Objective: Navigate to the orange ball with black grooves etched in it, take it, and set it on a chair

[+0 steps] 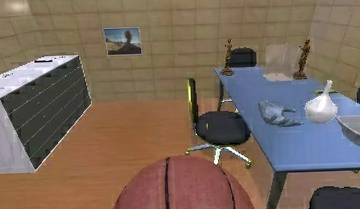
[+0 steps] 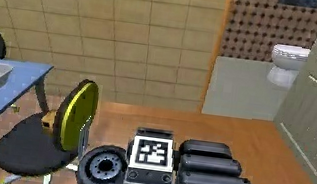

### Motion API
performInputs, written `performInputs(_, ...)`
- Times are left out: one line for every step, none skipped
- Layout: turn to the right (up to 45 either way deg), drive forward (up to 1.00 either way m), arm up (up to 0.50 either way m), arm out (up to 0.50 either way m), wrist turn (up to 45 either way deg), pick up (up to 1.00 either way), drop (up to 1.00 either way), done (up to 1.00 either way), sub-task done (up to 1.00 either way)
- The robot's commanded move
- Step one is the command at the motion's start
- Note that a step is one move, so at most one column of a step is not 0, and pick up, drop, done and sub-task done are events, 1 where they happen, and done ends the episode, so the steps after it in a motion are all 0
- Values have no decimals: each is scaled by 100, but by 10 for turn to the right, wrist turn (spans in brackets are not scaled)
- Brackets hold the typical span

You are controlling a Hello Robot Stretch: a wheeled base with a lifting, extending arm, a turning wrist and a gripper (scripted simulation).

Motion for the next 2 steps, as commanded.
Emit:
performInputs(0,35,0,0,0,0,0,0,0)
performInputs(-180,0,0,0,0,0,0,0,0)
